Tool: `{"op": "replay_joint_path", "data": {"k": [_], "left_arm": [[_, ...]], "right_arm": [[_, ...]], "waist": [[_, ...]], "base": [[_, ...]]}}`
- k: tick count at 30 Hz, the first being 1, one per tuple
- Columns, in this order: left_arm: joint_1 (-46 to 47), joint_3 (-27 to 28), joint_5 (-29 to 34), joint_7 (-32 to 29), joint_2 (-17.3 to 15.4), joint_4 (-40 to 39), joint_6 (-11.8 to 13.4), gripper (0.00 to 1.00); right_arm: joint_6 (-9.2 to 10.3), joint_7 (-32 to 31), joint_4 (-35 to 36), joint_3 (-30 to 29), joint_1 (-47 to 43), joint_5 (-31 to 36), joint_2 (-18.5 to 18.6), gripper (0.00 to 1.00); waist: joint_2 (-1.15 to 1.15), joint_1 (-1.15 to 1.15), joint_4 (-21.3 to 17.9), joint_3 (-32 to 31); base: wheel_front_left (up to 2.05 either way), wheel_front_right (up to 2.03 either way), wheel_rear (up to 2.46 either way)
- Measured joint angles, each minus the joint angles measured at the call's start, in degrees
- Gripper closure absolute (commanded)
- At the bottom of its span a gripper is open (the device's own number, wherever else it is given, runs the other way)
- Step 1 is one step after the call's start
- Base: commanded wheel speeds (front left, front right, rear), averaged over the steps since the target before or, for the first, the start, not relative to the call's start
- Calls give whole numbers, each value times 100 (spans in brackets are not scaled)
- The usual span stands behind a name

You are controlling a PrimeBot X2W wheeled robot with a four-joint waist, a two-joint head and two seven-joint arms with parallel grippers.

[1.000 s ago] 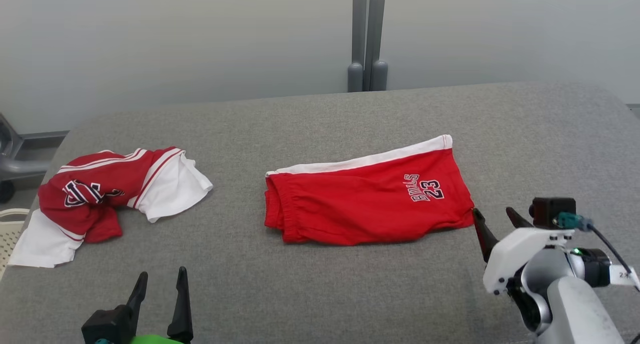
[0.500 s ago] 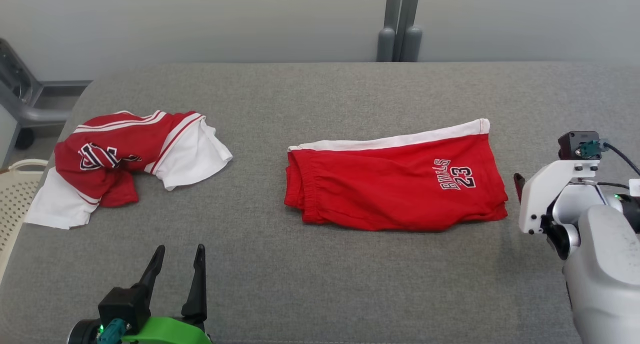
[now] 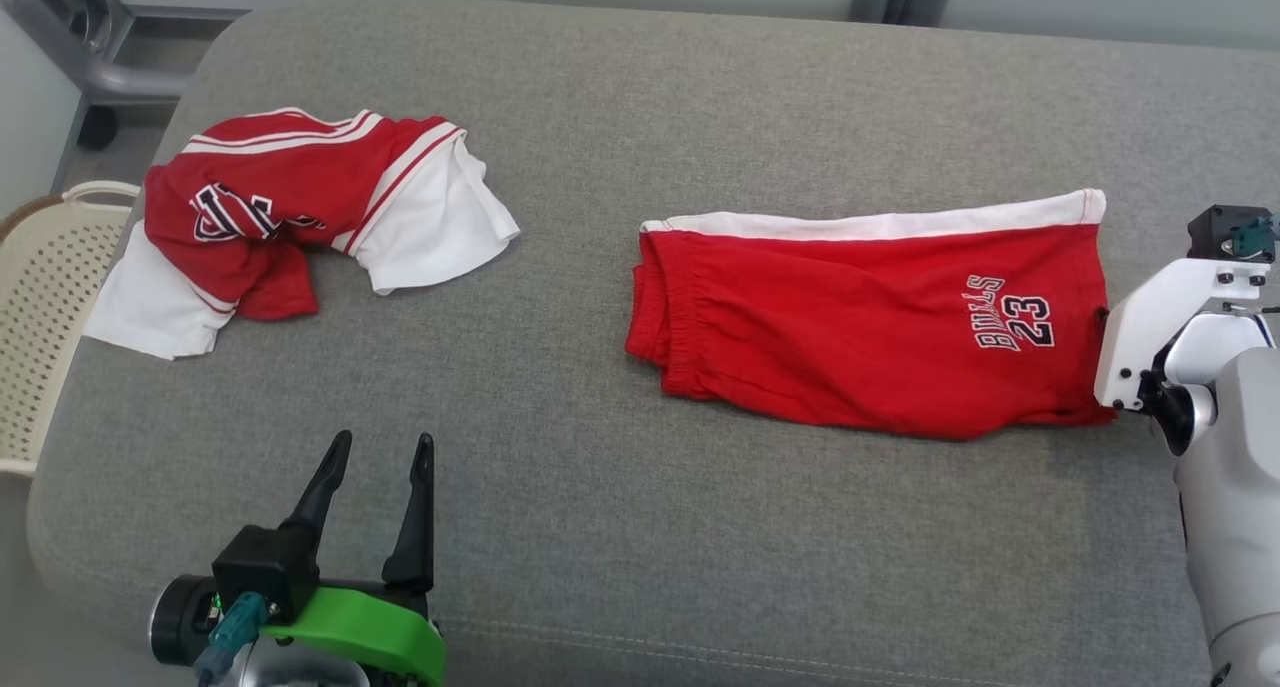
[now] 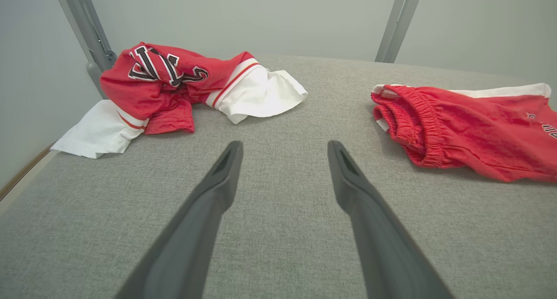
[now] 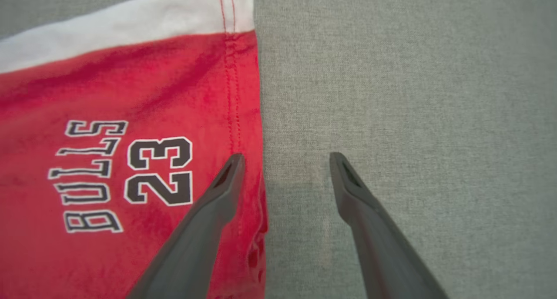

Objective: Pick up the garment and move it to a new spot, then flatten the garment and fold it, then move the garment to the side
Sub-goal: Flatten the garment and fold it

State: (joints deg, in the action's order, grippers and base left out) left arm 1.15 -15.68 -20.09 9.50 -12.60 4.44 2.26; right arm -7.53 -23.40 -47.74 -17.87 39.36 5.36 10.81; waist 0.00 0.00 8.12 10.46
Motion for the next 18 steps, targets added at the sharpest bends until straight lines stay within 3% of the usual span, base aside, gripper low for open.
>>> {"op": "replay_joint_path", "data": {"k": [9, 16, 17, 18], "left_arm": [[158, -125, -2, 22, 63, 130, -35, 0], [194, -183, -41, 15, 76, 186, -70, 0], [202, -194, -42, 14, 80, 194, -74, 0], [210, -202, -43, 14, 81, 201, -74, 0]], "right_arm": [[7, -392, -382, -492, 363, 118, -247, 0], [8, -502, -472, -535, 482, 193, -272, 0], [8, -538, -493, -567, 502, 200, -269, 6], [8, -569, -505, -591, 520, 215, -269, 53]], "waist": [[0, 0, 280, 282], [0, 0, 344, 325], [0, 0, 354, 325], [0, 0, 359, 330]], "base": [[0, 0, 0], [0, 0, 0], [0, 0, 0], [0, 0, 0]]}}
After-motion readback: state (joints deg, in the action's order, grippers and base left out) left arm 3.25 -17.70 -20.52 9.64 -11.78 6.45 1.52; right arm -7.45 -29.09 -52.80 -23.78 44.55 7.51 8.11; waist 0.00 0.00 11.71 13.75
